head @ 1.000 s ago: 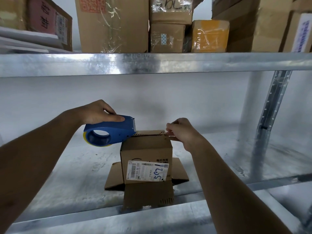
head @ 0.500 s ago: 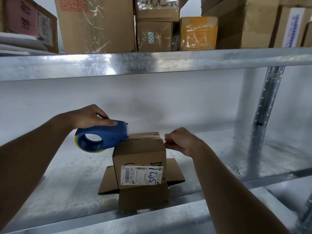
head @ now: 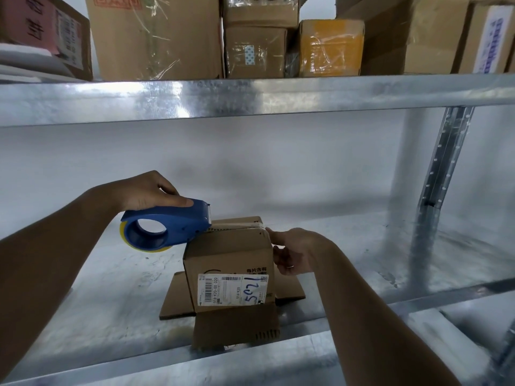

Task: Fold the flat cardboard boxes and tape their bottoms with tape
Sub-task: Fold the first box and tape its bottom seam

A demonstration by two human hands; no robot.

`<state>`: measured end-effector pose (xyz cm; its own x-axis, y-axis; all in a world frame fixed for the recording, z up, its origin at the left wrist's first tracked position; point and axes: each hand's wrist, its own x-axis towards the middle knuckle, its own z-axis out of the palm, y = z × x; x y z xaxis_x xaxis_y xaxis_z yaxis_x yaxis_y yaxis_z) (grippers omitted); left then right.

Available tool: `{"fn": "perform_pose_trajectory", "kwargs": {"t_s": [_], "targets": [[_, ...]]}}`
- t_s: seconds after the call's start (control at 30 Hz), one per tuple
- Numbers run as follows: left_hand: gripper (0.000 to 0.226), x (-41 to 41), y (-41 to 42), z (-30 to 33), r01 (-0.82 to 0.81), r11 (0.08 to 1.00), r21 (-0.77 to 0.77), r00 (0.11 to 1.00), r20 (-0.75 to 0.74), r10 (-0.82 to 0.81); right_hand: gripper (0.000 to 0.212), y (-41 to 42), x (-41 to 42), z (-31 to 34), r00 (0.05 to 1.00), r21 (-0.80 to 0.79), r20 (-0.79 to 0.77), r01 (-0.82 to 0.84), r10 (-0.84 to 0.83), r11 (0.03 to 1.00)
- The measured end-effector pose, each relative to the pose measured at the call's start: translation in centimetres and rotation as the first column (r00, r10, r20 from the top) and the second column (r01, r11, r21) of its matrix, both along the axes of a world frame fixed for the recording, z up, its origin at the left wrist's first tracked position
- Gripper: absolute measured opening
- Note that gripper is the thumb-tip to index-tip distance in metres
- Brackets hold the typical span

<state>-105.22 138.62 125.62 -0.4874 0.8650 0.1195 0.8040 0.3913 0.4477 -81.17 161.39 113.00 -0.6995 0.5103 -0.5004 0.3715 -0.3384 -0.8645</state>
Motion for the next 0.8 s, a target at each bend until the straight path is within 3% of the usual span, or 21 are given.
{"fn": "perform_pose_trajectory", "kwargs": {"t_s": [0.1,0.17,0.2,0.23,0.3,0.37,0.47,0.57,0.7,0.8], "targets": [[0.036,0.0,-0.1,0.1,-0.01,1.0,-0.007,1.0,0.005,0.01,0.047,-0.7,-0.1,-0.6,0.997,-0.044,-0.037,0.063,-0.064,0.997],[0.037,0.1,-0.1,0.0,-0.008,1.0,-0.001,1.0,0.006,0.008,0.031,-1.2,-0.1,-0.5,0.967,0.127,-0.149,0.225,-0.206,0.966],[0.036,0.2,-0.1,-0.1,-0.007,1.0,0.003,1.0,0.007,0.007,0.024,-1.3,-0.2,-0.2,0.928,0.297,-0.247,0.348,-0.28,0.889],[0.035,0.2,-0.1,-0.1,-0.009,1.0,0.006,1.0,0.007,0.009,0.024,-1.5,-0.4,0.4,0.873,0.472,-0.371,0.47,-0.316,0.745],[0.035,0.2,-0.1,-0.1,-0.015,1.0,0.004,1.0,0.003,0.015,0.025,-3.2,-0.9,2.6,0.836,0.703,-0.522,0.533,-0.168,0.47],[0.037,0.2,-0.3,-0.1,-0.014,1.0,0.003,1.0,-0.003,0.014,0.021,-5.8,-2.0,4.6,0.921,0.883,-0.387,0.355,0.048,0.307],[0.038,0.2,-0.7,-0.3,-0.013,1.0,0.025,1.0,-0.001,0.013,0.023,-8.8,-4.2,4.7,0.995,0.986,-0.082,0.072,0.059,0.151],[0.036,-0.1,-1.2,-0.7,-0.017,0.998,0.062,1.0,0.019,0.015,0.015,-9.8,-4.9,3.1,1.0,0.999,0.022,-0.022,-0.014,0.034],[0.037,-0.5,-1.9,-1.5,-0.023,0.994,0.105,0.997,0.071,0.015,0.039,-9.6,-4.2,2.0,0.992,0.982,0.122,-0.117,0.023,-0.146],[0.036,-0.6,-2.1,-1.9,-0.006,0.993,0.121,0.995,0.097,-0.006,0.043,-9.5,-3.6,1.5,0.984,0.976,0.172,-0.164,0.047,-0.14]]}}
